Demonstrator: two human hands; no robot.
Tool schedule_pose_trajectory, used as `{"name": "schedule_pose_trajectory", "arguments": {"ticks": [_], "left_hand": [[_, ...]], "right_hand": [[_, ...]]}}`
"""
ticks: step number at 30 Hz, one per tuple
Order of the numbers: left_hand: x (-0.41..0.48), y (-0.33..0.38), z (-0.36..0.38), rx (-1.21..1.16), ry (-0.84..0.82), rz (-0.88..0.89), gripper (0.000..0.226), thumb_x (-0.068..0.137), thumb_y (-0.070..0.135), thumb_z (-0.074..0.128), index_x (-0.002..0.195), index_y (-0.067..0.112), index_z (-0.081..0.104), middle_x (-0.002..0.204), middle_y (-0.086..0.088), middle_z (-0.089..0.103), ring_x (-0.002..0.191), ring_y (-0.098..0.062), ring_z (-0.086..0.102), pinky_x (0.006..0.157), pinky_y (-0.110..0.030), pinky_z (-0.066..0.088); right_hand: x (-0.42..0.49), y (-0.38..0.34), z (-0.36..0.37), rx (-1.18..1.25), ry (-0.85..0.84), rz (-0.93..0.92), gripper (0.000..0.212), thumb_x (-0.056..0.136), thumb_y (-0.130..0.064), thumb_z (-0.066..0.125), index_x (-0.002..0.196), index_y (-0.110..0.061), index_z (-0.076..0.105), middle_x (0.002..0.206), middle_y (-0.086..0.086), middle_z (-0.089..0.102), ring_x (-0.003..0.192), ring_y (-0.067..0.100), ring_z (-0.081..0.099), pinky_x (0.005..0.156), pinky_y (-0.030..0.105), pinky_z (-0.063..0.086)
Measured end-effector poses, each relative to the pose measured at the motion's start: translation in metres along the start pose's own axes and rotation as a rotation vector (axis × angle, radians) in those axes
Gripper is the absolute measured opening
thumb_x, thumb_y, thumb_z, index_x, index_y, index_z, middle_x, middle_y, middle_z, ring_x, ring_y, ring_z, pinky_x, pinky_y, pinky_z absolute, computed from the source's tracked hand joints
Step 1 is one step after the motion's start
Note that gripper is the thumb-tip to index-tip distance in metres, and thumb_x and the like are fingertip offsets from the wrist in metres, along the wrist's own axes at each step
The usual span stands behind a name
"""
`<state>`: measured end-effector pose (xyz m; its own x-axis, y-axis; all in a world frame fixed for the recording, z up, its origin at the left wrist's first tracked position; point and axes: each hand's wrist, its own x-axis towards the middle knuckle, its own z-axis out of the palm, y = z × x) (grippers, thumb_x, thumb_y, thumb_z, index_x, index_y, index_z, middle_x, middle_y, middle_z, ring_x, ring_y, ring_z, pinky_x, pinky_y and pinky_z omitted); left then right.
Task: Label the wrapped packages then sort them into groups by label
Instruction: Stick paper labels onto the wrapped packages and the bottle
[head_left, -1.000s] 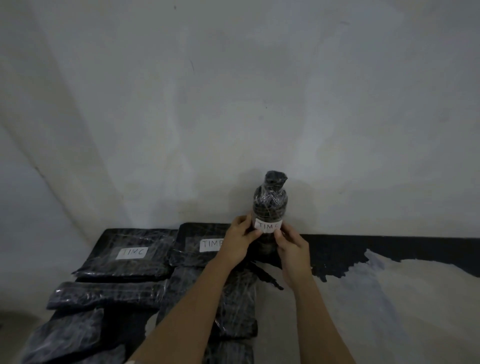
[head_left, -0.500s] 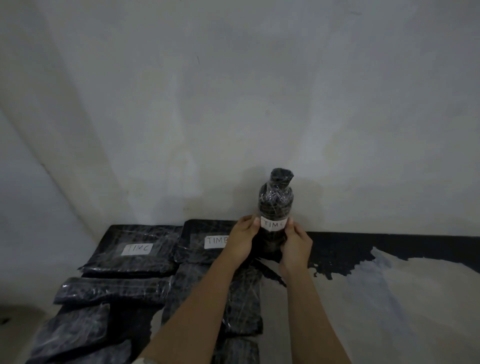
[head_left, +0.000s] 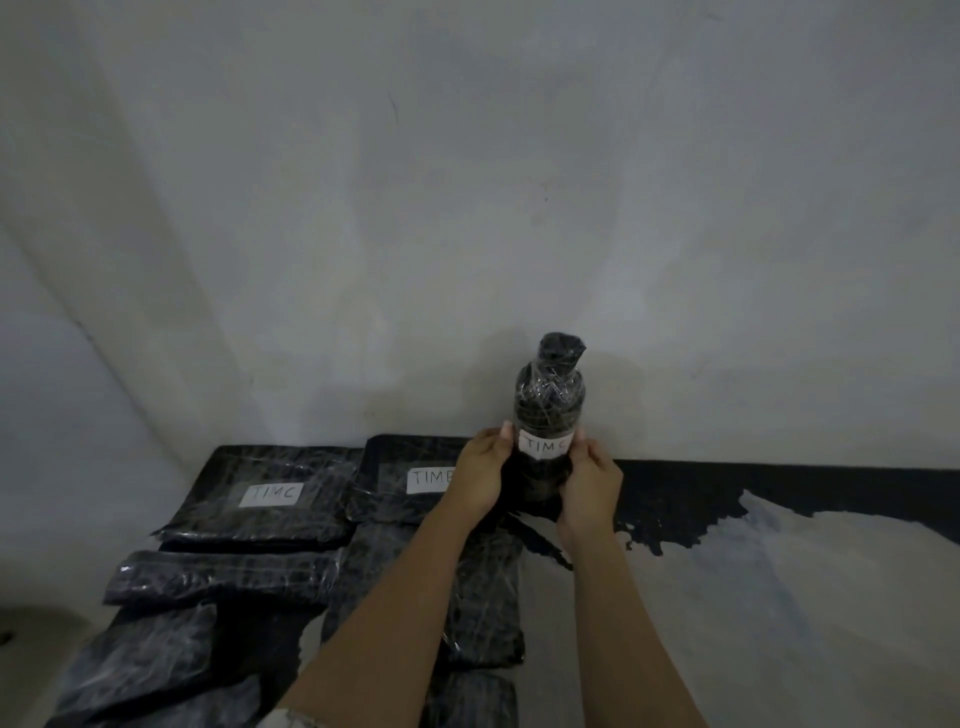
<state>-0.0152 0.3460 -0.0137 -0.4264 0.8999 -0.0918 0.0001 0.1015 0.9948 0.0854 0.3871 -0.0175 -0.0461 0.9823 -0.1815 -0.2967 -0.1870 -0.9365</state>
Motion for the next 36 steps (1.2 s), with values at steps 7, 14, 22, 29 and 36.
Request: {"name": "schedule_pose_trajectory", "arguments": {"ticks": [7, 14, 22, 29, 36], "left_hand": [[-0.003, 0.002, -0.003, 0.068, -0.077, 0.018, 0.037, 0.077, 0.041, 0.068, 0.095, 0.008, 0.071, 0.12, -0.011, 0.056, 0.104, -0.016, 0.058, 0.095, -0.026, 0.043], [-0.001, -0.001, -0.001, 0.309, 0.005, 0.122, 0.033, 0.081, 0.023, 0.071, 0.111, 0.009, 0.068, 0.118, -0.01, 0.056, 0.106, -0.02, 0.056, 0.09, -0.02, 0.04], [0.0, 0.001, -0.002, 0.354, -0.042, 0.081, 0.035, 0.083, 0.015, 0.068, 0.117, 0.005, 0.064, 0.124, -0.011, 0.053, 0.114, -0.024, 0.053, 0.096, -0.021, 0.037], [0.003, 0.004, -0.011, 0.367, -0.121, 0.043, 0.038, 0.086, 0.011, 0.064, 0.123, 0.005, 0.059, 0.132, -0.01, 0.05, 0.12, -0.023, 0.051, 0.1, -0.021, 0.036], [-0.002, 0.012, -0.011, 0.538, -0.084, 0.139, 0.046, 0.086, -0.003, 0.057, 0.132, 0.001, 0.051, 0.138, -0.015, 0.052, 0.128, -0.027, 0.047, 0.108, -0.023, 0.03]], "right_hand": [[-0.007, 0.006, -0.017, 0.145, -0.245, -0.023, 0.042, 0.079, -0.044, 0.06, 0.098, -0.009, 0.071, 0.101, 0.014, 0.072, 0.097, 0.027, 0.068, 0.077, 0.033, 0.056], [-0.006, 0.005, -0.015, 0.035, -0.189, -0.062, 0.032, 0.086, -0.025, 0.061, 0.106, -0.001, 0.067, 0.107, 0.018, 0.069, 0.102, 0.031, 0.065, 0.092, 0.046, 0.052], [-0.003, 0.009, -0.018, 0.035, -0.166, -0.016, 0.027, 0.097, -0.011, 0.047, 0.093, -0.022, 0.072, 0.097, 0.002, 0.073, 0.093, 0.016, 0.069, 0.077, 0.028, 0.055], [-0.002, 0.006, -0.016, 0.023, -0.135, -0.018, 0.03, 0.097, -0.017, 0.049, 0.081, -0.021, 0.074, 0.087, 0.002, 0.075, 0.084, 0.013, 0.069, 0.071, 0.027, 0.055], [0.005, -0.001, -0.018, -0.206, -0.119, -0.053, 0.027, 0.097, -0.007, 0.046, 0.094, -0.019, 0.07, 0.104, 0.01, 0.069, 0.099, 0.022, 0.062, 0.094, 0.04, 0.051]]}}
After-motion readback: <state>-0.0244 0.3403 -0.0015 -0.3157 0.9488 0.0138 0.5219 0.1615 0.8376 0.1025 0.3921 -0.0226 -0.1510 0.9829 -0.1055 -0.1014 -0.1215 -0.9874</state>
